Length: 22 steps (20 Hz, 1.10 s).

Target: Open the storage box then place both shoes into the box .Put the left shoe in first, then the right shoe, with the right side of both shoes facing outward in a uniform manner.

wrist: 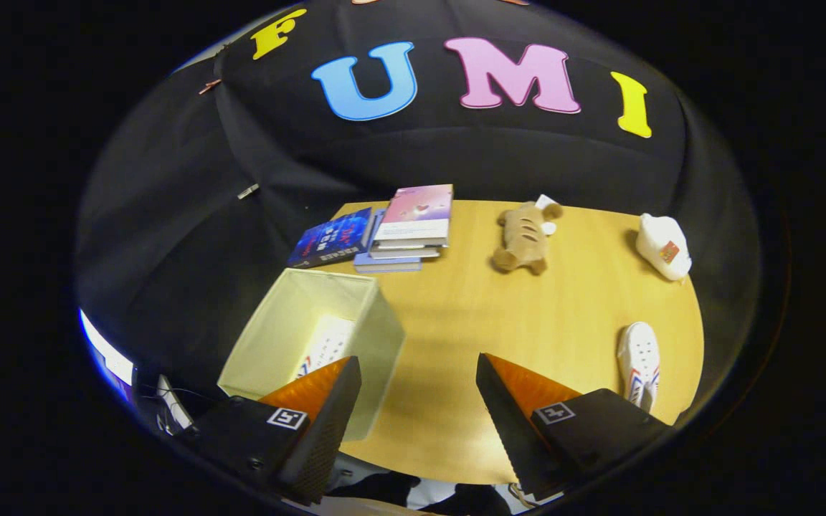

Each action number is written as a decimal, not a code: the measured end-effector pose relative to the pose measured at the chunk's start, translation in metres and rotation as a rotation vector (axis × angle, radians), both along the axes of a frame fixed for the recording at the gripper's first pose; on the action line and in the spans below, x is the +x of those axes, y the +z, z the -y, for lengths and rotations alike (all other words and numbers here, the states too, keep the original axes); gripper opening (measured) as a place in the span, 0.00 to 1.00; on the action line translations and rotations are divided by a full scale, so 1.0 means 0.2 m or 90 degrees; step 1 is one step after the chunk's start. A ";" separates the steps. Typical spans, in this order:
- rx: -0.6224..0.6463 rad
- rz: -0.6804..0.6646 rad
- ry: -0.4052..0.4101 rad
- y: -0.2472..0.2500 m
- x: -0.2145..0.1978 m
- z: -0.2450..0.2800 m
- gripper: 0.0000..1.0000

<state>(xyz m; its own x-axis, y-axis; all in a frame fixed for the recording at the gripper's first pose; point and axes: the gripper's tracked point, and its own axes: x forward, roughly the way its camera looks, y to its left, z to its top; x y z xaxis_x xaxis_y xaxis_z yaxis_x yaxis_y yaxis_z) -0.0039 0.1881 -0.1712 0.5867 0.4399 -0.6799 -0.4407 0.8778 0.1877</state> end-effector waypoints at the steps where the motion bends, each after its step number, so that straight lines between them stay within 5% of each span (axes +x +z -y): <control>1: -0.013 0.005 -0.012 -0.02 0.03 0.12 0.99; 13: -0.137 -0.049 -0.127 -0.49 0.21 1.30 0.99; 22: -0.225 -0.107 -0.159 -0.82 0.33 1.75 0.97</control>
<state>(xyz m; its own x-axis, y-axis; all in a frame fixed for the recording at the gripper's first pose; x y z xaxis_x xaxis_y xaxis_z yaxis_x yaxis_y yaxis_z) 0.0625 -0.1611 -0.3361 0.5144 0.0229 -0.8572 -0.1962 0.9763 -0.0916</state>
